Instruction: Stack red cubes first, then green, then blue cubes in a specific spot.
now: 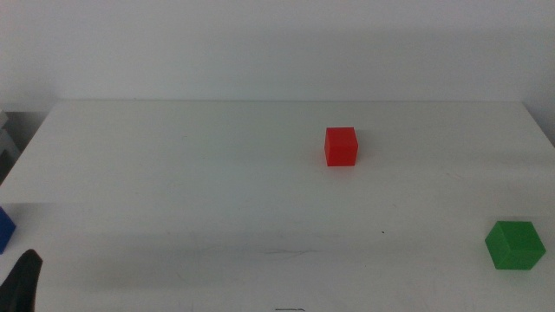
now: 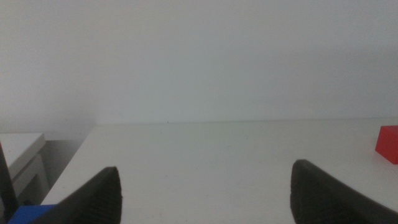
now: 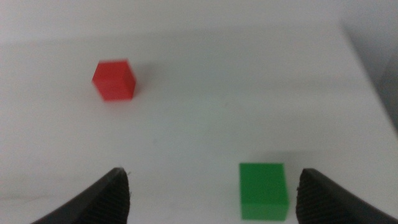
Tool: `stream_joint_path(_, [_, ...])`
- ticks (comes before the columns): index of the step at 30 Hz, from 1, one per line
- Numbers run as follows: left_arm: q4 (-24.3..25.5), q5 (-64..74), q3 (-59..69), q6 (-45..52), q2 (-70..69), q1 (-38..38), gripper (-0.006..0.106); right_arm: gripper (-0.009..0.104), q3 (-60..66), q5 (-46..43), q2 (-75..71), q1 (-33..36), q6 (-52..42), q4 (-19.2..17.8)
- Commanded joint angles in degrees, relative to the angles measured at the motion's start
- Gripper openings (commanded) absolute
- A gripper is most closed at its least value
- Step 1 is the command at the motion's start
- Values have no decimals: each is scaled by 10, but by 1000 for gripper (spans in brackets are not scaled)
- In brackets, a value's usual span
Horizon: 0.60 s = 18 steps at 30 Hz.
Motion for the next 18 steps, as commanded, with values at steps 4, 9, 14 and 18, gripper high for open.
stream_joint_path(4, [-6,-46,-2,-3,-12,-1,92,72,-106,21,113,-2,-4,22])
stream_joint_path(9, [-6,-46,-2,-3,-12,-1,92,72,-108,20,166,-2,-5,32])
stream_joint_path(14, [-6,-46,-2,-3,-12,-1,92,72,-130,16,219,-2,-15,30])
stream_joint_path(18, [-6,-46,-2,-3,-12,-1,92,72,-189,57,295,6,-44,32])
